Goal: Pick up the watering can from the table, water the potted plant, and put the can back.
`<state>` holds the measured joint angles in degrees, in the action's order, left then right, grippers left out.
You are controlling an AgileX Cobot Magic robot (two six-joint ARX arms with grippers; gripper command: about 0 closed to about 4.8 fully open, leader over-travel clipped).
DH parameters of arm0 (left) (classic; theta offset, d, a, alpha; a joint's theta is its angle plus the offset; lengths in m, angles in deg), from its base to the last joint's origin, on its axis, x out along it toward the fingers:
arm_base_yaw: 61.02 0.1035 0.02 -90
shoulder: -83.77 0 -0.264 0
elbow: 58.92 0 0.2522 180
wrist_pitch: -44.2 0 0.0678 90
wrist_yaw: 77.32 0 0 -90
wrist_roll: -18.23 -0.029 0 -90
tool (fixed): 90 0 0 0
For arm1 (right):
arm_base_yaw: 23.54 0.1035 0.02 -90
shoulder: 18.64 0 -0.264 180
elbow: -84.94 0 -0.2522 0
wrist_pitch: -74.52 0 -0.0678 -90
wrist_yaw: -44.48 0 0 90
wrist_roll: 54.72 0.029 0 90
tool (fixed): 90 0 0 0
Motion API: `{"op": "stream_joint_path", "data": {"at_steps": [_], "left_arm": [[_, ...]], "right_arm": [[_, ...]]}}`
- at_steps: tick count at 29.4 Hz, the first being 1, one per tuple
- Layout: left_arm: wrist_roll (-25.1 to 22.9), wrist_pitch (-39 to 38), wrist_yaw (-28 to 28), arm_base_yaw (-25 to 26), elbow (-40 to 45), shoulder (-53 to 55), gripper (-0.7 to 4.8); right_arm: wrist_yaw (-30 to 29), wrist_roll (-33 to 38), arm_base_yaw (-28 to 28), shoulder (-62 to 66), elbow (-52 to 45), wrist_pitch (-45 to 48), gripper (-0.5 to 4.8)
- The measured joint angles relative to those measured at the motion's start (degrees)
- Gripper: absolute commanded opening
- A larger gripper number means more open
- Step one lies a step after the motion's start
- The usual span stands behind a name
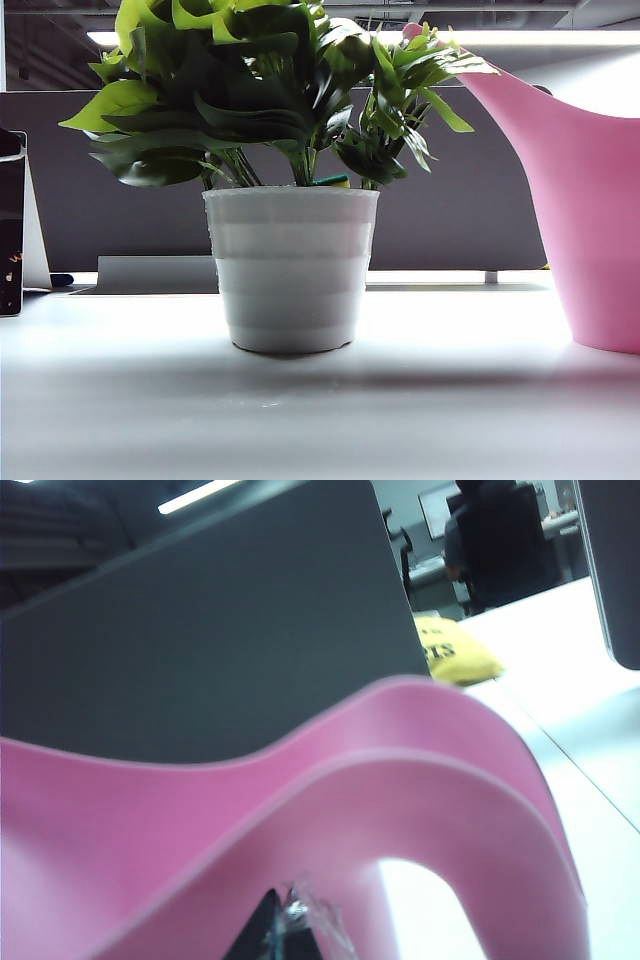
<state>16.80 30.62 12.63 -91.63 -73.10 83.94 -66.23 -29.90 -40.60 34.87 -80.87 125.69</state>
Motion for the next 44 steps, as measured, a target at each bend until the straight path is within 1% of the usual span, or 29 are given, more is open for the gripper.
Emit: {"op": "stream_joint_path", "data": {"at_steps": [2,4,7,10,13,15,17,18,20,22,26,30,35,39,44], "left_arm": [[0.0,0.0,0.04,0.28,0.0,0.0,-0.05],[0.0,0.0,0.07,1.66,-0.02,0.0,-0.05],[0.0,0.0,0.07,6.95,0.0,0.0,-0.05],[0.0,-0.02,-0.09,13.9,0.0,0.02,-0.05],[0.0,0.0,0.04,19.3,0.0,0.02,-0.05],[0.0,0.0,-0.07,22.23,-0.02,0.02,-0.05],[0.0,-0.02,-0.07,23.89,-0.02,-0.02,-0.05],[0.0,0.2,0.07,24.48,-0.04,-0.02,-0.05],[0.0,-0.15,-0.2,25.03,0.0,0.02,-0.05],[0.0,-0.2,-0.11,25.07,-0.02,0.0,-0.05],[0.0,-0.24,-0.13,25.09,-0.02,0.0,-0.05],[0.0,-0.2,-0.13,25.35,0.0,0.0,-0.05],[0.0,-0.22,-0.09,25.35,-0.02,0.0,-0.05],[0.0,-0.22,-0.11,25.35,-0.02,0.0,-0.05],[0.0,-0.2,-0.11,25.35,-0.02,0.0,-0.05]], "right_arm": [[-0.04,2.1,0.02,-4.76,0.0,-4.15,-0.08],[-0.55,4.55,0.11,-11.74,0.02,-9.07,-0.08],[-1.14,6.23,0.15,-21.35,0.02,-14.43,-0.08],[-0.94,6.71,0.17,-33.4,0.26,-24.11,-0.09],[0.72,6.82,0.17,-43.78,3.37,-36.15,-0.09],[3.21,6.62,0.2,-51.49,6.29,-45.79,-0.09],[6.12,5.07,0.17,-52.98,10.4,-51.39,-0.09],[6.29,3.82,0.22,-53.0,12.44,-53.99,-0.09],[5.64,0.98,0.13,-52.0,15.91,-56.94,-0.09],[5.53,-1.66,0.26,-50.34,18.51,-57.86,-0.09],[5.57,-4.39,0.22,-50.14,21.18,-59.34,-0.09],[5.46,-5.16,0.22,-50.21,21.33,-59.71,-0.09],[2.95,-6.4,0.22,-49.55,21.33,-60.3,-0.09],[3.06,-8.52,0.22,-49.55,21.18,-64.41,-0.09],[3.65,-8.61,0.22,-49.53,19.28,-66.1,-0.09]]}}
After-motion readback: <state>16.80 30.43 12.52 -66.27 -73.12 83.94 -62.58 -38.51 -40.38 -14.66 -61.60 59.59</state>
